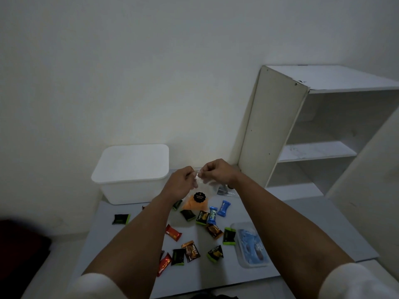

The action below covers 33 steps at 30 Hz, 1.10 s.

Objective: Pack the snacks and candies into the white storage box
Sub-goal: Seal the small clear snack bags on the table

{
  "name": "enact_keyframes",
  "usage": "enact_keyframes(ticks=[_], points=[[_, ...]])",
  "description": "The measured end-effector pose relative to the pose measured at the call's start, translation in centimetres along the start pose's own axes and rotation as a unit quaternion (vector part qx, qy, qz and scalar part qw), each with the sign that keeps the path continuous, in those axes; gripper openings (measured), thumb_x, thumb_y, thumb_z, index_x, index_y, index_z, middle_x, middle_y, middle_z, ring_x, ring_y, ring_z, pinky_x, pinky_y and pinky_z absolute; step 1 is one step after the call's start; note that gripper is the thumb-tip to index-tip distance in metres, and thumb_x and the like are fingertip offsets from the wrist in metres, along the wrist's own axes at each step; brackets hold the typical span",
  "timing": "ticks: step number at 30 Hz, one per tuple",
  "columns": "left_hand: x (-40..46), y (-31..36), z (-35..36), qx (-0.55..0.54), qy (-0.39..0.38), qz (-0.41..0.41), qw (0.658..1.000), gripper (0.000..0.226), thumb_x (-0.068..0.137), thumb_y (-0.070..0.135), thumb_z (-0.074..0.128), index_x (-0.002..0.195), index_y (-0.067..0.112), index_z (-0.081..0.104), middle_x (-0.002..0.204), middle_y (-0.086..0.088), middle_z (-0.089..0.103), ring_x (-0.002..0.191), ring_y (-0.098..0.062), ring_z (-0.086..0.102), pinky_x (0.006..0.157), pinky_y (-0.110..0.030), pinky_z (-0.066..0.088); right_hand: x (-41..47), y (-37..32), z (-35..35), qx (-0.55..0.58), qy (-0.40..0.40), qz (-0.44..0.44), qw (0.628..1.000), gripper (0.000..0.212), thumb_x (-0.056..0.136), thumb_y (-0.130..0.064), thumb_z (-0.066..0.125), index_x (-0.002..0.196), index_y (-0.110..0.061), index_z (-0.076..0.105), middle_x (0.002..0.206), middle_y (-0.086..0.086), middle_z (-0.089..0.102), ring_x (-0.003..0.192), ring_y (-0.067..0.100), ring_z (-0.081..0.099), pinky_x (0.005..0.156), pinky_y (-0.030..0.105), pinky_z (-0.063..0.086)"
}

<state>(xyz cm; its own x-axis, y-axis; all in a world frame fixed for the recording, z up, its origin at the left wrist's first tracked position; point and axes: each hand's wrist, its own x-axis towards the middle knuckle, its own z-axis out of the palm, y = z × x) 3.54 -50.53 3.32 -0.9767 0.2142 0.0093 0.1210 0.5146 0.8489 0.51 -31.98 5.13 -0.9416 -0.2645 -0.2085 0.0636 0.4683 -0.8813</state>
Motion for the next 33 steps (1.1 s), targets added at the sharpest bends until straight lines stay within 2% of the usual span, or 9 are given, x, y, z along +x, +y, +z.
enact_keyframes(ticks=[6,12,17,19,22,24,27,29,33], points=[[0.2,-0.2,-0.1,0.007,0.009,-0.001,1.0,0.025,0.105,0.021,0.043,0.089,0.013,0.061,0.079,-0.003,0.075,0.078,-0.02,0.069,0.078,-0.036,0.053,0.5,0.0,0.5,-0.032,0.011,-0.022,0.999,0.015,0.092,-0.021,0.072,0.092,-0.006,0.073,0.081,0.002,0.073,0.077,0.012,0.07,0.075,0.034,0.056],[1.3,-0.6,-0.6,-0.032,0.019,-0.02,0.999,0.024,0.104,0.021,0.045,0.093,0.008,0.062,0.078,-0.006,0.074,0.077,-0.024,0.07,0.082,-0.045,0.057,0.7,0.8,-0.3,0.009,0.02,-0.006,1.0,0.013,0.09,-0.02,0.074,0.092,-0.007,0.073,0.082,0.004,0.074,0.077,0.013,0.071,0.074,0.037,0.055],[1.5,0.0,-0.3,-0.071,0.02,-0.04,0.996,0.02,0.098,0.019,0.055,0.086,0.008,0.067,0.079,-0.005,0.07,0.068,-0.017,0.064,0.071,-0.036,0.053,0.6,0.8,-0.4,0.022,0.012,0.002,1.0,0.011,0.091,-0.019,0.073,0.092,-0.008,0.073,0.084,0.004,0.074,0.079,0.013,0.069,0.077,0.037,0.054],[1.7,0.1,-0.1,-0.068,0.015,-0.031,0.997,0.019,0.098,0.018,0.057,0.087,0.007,0.066,0.08,-0.007,0.067,0.069,-0.016,0.059,0.071,-0.033,0.049,0.4,0.8,-0.5,0.041,0.032,0.007,0.999,0.017,0.089,-0.02,0.075,0.094,-0.003,0.074,0.083,0.002,0.075,0.077,0.013,0.07,0.075,0.035,0.053],[2.1,0.0,-0.2,-0.072,0.015,-0.033,0.997,0.02,0.098,0.018,0.057,0.085,0.005,0.064,0.078,-0.006,0.062,0.072,-0.017,0.057,0.074,-0.035,0.052,0.1,1.2,-0.8,0.085,0.047,0.029,0.995,0.015,0.085,-0.021,0.079,0.087,-0.007,0.074,0.077,-0.002,0.075,0.076,0.012,0.07,0.077,0.036,0.054],[2.2,0.0,-0.3,-0.089,0.019,-0.04,0.995,0.02,0.099,0.015,0.055,0.083,0.005,0.061,0.076,-0.005,0.058,0.071,-0.016,0.056,0.066,-0.025,0.053,0.0,1.6,-1.0,0.132,0.044,0.043,0.989,0.01,0.085,-0.017,0.079,0.086,-0.008,0.074,0.077,-0.001,0.075,0.077,0.015,0.069,0.081,0.039,0.055],[2.0,0.1,-0.4,-0.094,0.031,-0.045,0.994,0.022,0.099,0.013,0.055,0.078,0.01,0.059,0.073,-0.001,0.055,0.066,-0.011,0.055,0.053,-0.008,0.044,-0.2,1.9,-1.2,0.162,0.042,0.053,0.984,0.008,0.086,-0.017,0.078,0.084,-0.012,0.073,0.076,0.001,0.073,0.076,0.016,0.068,0.078,0.036,0.054],[2.1,0.1,-0.3,-0.112,0.033,-0.051,0.992,0.021,0.099,0.013,0.055,0.079,0.009,0.06,0.074,-0.002,0.057,0.068,-0.013,0.06,0.053,-0.008,0.044,-0.2,1.7,-1.1,0.169,0.041,0.056,0.983,0.009,0.087,-0.018,0.077,0.08,-0.014,0.072,0.075,0.0,0.072,0.077,0.015,0.069,0.076,0.034,0.054],[2.2,0.0,0.0,-0.151,0.031,-0.068,0.986,0.021,0.098,0.014,0.056,0.079,0.008,0.064,0.075,-0.004,0.062,0.068,-0.011,0.065,0.06,-0.018,0.049,-0.3,1.3,-1.0,0.174,0.04,0.055,0.982,0.013,0.089,-0.014,0.074,0.077,-0.015,0.07,0.076,0.002,0.071,0.084,0.019,0.069,0.078,0.036,0.054]])
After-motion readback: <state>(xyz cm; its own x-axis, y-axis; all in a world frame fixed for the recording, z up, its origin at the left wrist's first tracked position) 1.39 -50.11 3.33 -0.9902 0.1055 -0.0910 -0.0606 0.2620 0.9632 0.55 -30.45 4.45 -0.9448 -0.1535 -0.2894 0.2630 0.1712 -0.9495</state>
